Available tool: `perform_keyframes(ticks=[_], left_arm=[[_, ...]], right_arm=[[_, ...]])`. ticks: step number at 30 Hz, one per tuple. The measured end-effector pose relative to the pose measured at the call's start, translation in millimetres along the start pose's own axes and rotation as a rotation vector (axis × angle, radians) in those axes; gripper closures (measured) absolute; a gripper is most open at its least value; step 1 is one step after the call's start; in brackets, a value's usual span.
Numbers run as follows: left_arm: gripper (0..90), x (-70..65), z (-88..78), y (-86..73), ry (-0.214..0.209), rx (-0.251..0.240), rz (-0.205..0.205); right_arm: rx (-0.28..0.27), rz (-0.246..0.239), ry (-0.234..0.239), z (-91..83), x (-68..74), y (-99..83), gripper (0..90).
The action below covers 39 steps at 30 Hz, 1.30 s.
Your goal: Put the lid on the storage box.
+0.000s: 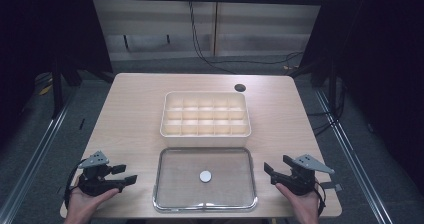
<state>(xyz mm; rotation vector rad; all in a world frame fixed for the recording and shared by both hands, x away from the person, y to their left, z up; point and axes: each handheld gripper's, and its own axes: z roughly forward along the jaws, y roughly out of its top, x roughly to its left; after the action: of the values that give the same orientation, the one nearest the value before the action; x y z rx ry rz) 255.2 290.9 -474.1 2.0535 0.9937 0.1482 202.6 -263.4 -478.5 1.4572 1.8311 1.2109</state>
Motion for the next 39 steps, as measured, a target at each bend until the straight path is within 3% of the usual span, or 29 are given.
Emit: perform_keyframes(ticks=[3,6,10,11,13,14,16,22,23,29,31,39], left_arm=[[35.5,-0.1,-0.2,0.2,-0.008,-0.004,0.001],[35.9,-0.2,-1.7,-0.4,-0.005,-0.007,0.001],[35.9,-1.1,-3.4,-0.6,0.001,-0.013,-0.007],[35.9,-2.2,-1.6,2.1,0.004,-0.014,-0.019],[35.6,-4.2,0.6,4.2,0.005,-0.013,-0.011],[35.2,-8.9,6.5,8.0,0.004,0.006,0.016],[35.2,-13.6,11.2,10.5,-0.013,0.018,0.027],[32.8,-17.9,15.1,15.7,-0.023,0.021,0.024],[32.6,-18.5,17.1,17.7,-0.031,0.024,0.006],[33.0,-22.3,24.1,31.3,-0.008,0.033,0.043],[34.4,-21.9,25.1,33.5,-0.021,0.032,0.042],[39.6,-20.0,32.5,51.6,-0.044,0.044,0.043]], right_arm=[[0.005,0.017,0.021,-1.1,0.3,0.5,17.1],[0.093,0.049,0.098,1.1,0.6,0.5,18.8],[0.091,0.026,0.133,-1.2,5.7,1.4,20.1],[0.085,0.022,0.151,-3.3,8.7,2.9,26.7],[0.085,0.020,0.160,-3.5,9.5,3.1,28.6],[0.108,0.013,0.169,-1.1,11.7,3.8,30.4],[0.139,0.016,0.197,4.1,12.5,3.1,35.1],[0.151,-0.015,0.180,8.3,16.3,8.7,39.8],[0.155,-0.009,0.180,8.5,16.6,9.7,39.7],[0.208,-0.012,0.220,14.2,21.7,20.7,38.6],[0.223,-0.012,0.226,16.2,22.7,24.5,37.0],[0.216,-0.042,0.246,23.0,27.8,41.8,37.0]])
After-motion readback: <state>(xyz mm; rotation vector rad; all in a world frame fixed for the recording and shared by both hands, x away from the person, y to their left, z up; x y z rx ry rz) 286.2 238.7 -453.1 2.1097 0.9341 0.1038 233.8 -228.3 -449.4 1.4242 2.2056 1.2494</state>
